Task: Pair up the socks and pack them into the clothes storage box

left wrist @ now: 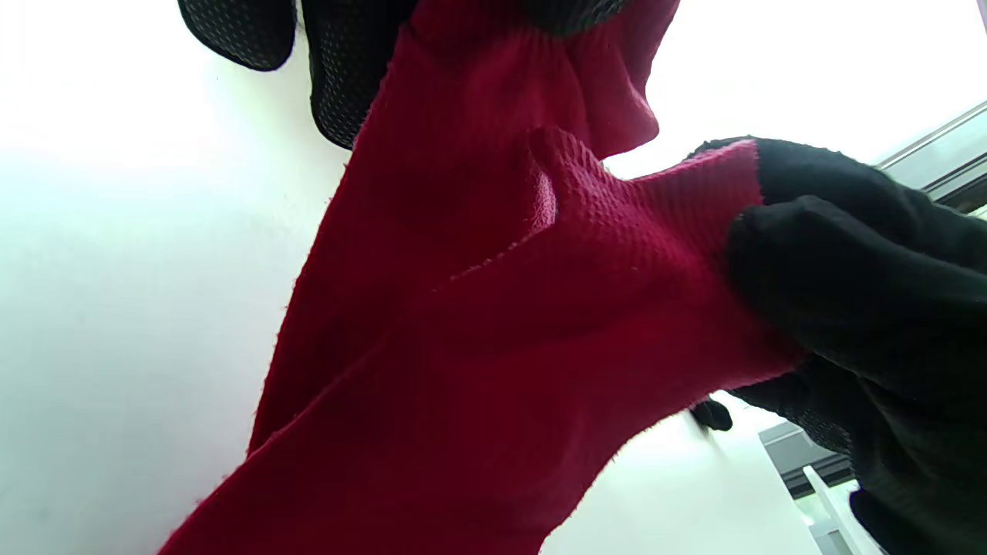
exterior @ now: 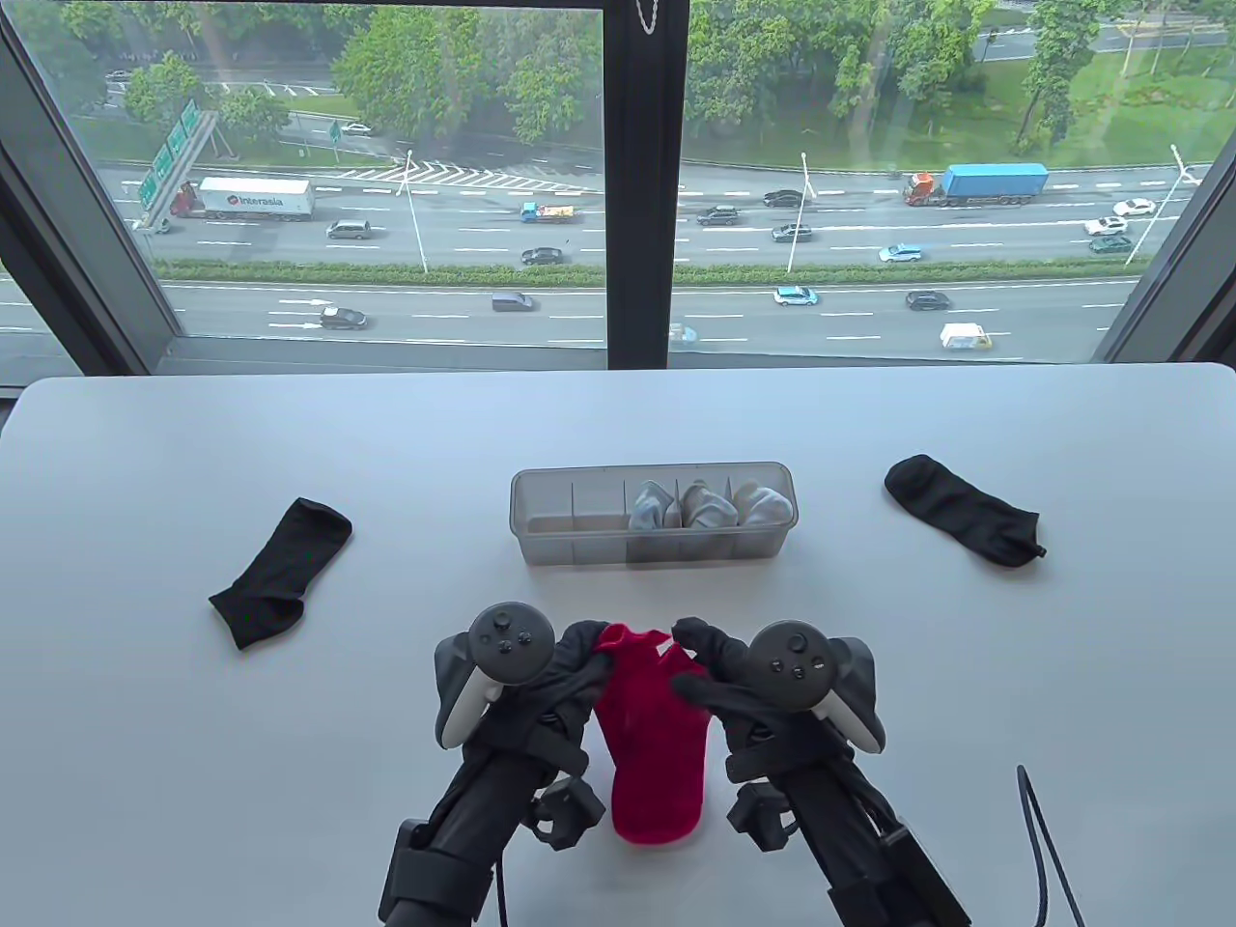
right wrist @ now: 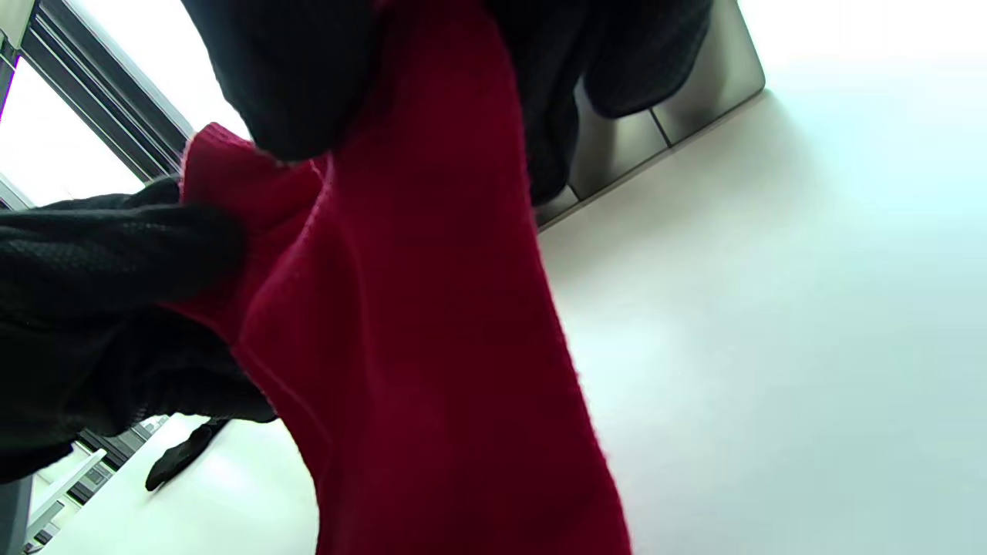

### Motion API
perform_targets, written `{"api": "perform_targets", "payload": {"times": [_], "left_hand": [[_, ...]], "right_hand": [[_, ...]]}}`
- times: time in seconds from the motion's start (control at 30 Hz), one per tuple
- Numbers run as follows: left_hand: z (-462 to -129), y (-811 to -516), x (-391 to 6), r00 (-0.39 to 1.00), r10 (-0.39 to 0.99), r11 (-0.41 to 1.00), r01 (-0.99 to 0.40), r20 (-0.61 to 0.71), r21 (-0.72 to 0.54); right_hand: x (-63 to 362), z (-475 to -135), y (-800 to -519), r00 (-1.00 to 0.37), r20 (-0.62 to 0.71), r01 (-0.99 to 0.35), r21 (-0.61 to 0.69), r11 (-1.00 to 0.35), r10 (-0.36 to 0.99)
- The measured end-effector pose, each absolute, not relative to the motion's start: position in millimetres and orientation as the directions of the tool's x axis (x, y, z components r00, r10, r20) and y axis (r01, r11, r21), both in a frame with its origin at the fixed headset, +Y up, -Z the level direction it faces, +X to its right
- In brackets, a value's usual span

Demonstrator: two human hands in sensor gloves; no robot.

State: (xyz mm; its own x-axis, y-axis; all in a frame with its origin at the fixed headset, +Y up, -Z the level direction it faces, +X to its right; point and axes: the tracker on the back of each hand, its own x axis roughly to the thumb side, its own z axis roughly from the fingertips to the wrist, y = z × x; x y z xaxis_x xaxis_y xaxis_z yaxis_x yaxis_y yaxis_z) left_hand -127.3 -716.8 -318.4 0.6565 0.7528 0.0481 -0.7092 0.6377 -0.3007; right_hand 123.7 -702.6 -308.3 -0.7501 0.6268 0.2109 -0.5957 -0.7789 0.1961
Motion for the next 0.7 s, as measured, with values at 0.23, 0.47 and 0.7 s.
{"api": "perform_targets", "payload": {"times": [0.23, 0.47, 0.7], "left_hand": [[-319, -712, -119, 0.416, 0.898, 0.428, -0.759, 0.14, -0.491], [-313, -709, -107, 0.3, 0.935, 0.35, -0.717, 0.187, -0.602], [-303, -693, -96, 0.597, 0.74, 0.672, -0.634, 0.311, -0.381]], "right_hand": [[124, -307, -685, -0.539, 0.285, -0.704, 0.365, -0.61, 0.793], [123, -298, -680, -0.655, 0.345, -0.669, 0.149, -0.728, 0.672], [116, -296, -676, -0.74, 0.365, -0.587, 0.06, -0.807, 0.565]]}}
